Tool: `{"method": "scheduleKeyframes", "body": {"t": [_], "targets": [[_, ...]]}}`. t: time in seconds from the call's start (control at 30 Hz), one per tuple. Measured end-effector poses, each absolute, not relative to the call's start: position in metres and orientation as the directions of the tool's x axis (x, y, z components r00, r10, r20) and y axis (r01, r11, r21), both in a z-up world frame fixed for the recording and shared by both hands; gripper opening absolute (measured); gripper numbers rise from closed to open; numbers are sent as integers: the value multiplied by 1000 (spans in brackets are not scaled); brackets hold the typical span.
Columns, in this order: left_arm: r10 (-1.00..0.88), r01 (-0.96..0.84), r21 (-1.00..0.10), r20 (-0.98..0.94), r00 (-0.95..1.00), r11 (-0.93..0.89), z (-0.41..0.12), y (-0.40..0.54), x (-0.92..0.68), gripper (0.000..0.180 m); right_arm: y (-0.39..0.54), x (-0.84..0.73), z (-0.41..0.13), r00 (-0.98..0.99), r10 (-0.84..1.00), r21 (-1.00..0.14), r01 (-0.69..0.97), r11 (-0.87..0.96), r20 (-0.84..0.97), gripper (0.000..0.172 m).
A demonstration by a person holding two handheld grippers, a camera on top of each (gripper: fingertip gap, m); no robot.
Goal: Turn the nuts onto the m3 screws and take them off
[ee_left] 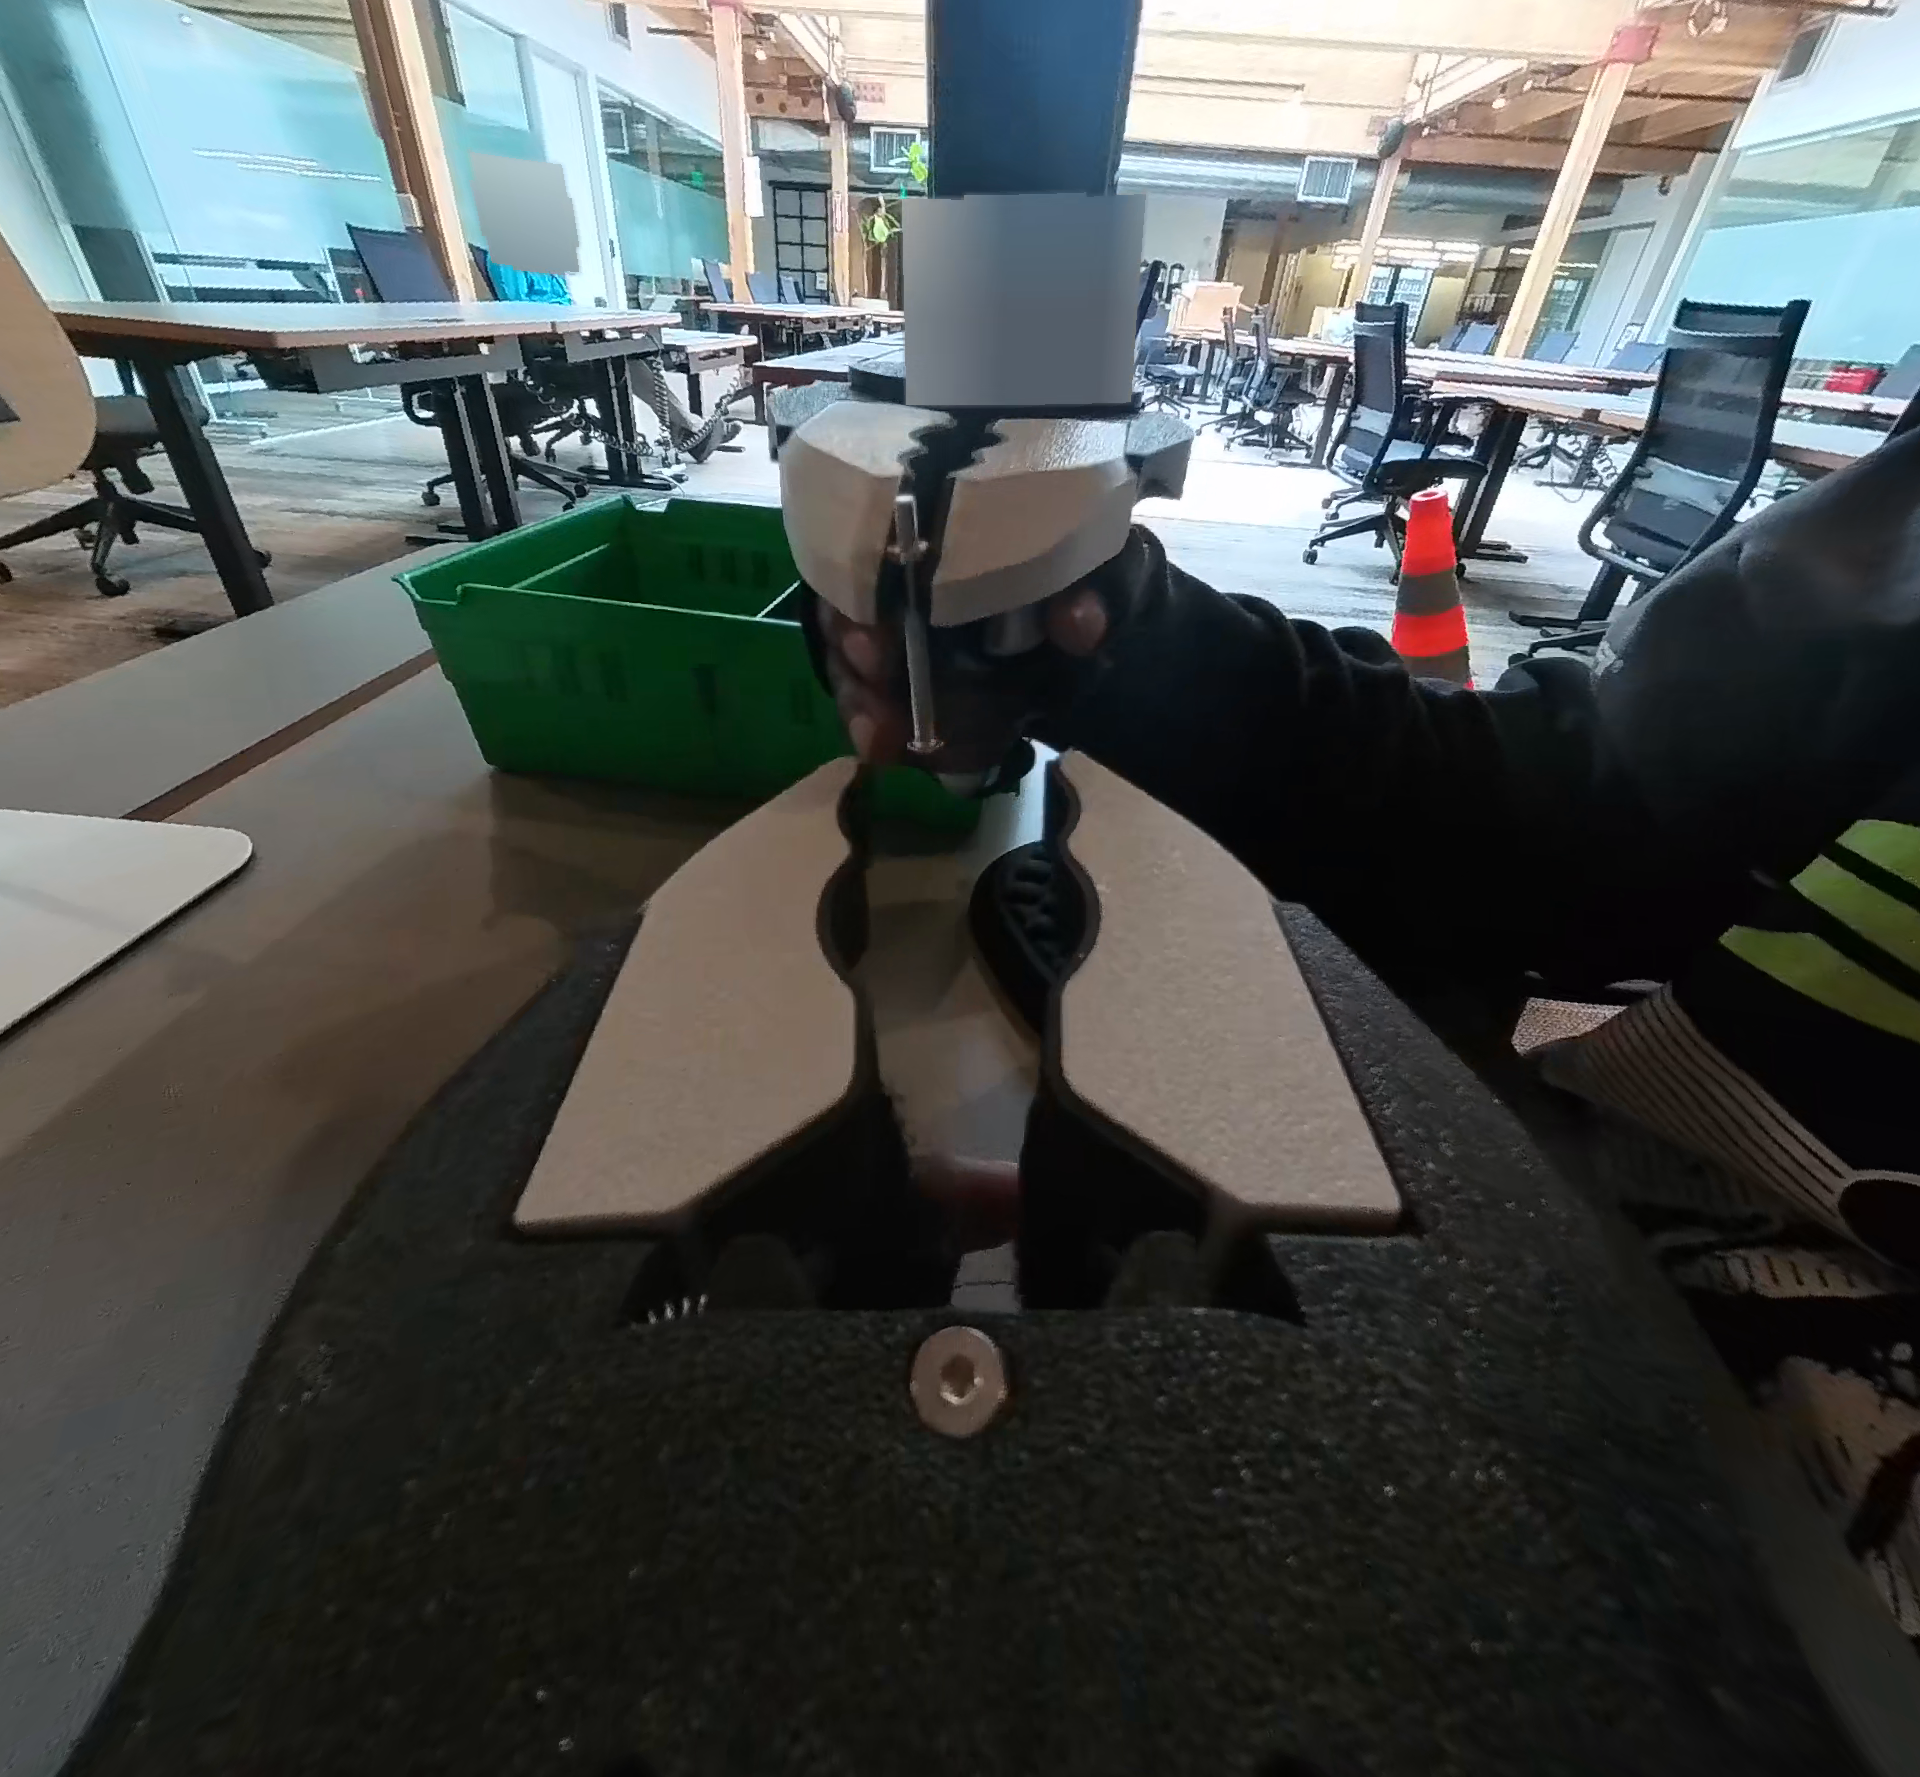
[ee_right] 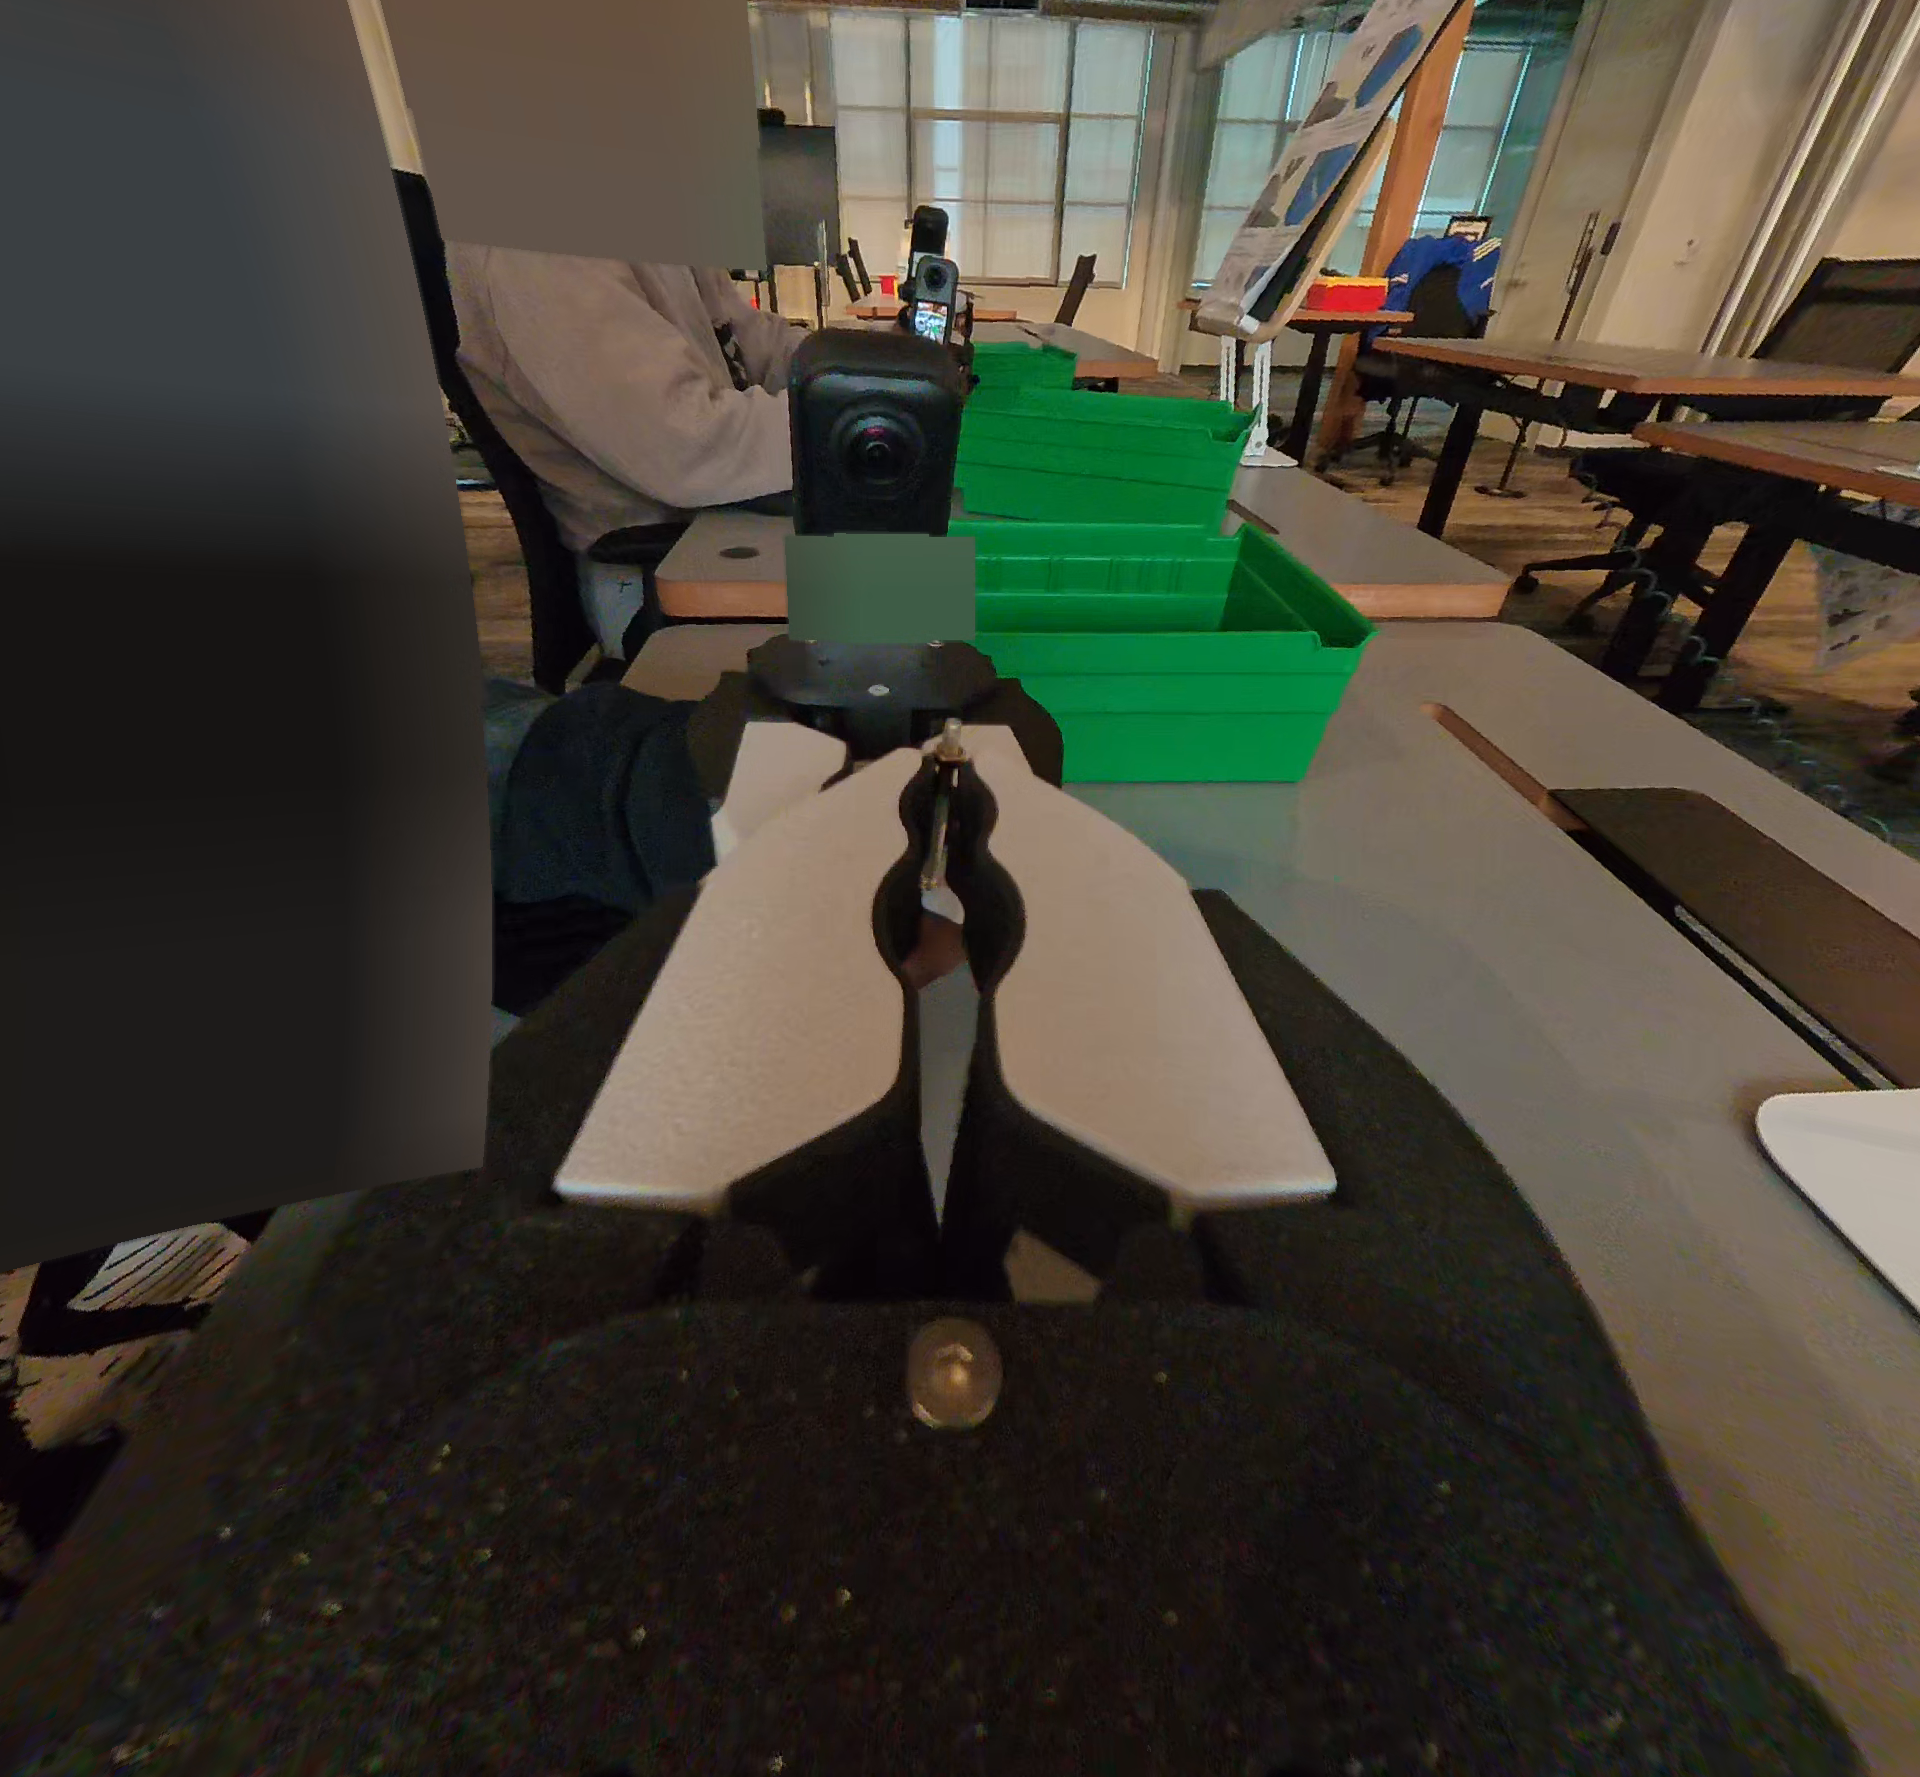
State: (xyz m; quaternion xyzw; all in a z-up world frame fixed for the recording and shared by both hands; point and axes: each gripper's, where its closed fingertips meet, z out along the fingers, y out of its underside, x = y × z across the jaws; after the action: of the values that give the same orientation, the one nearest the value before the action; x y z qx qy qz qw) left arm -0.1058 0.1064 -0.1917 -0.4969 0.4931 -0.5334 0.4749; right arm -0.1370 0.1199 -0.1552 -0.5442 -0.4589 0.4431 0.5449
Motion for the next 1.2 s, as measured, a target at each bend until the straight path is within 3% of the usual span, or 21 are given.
{"method": "scheduleKeyframes", "body": {"t": [0.47, 1.2], "targets": [[-996, 17, -998, 67, -56, -68, -191, 106, -105, 13, 119, -140, -162, 174, 984, -999, 44, 14, 22, 2], [-996, -3, -998, 64, -59, -64, -194, 107, -105, 3, 116, -139, -164, 167, 985, -997, 71, 38, 49, 2]]}}
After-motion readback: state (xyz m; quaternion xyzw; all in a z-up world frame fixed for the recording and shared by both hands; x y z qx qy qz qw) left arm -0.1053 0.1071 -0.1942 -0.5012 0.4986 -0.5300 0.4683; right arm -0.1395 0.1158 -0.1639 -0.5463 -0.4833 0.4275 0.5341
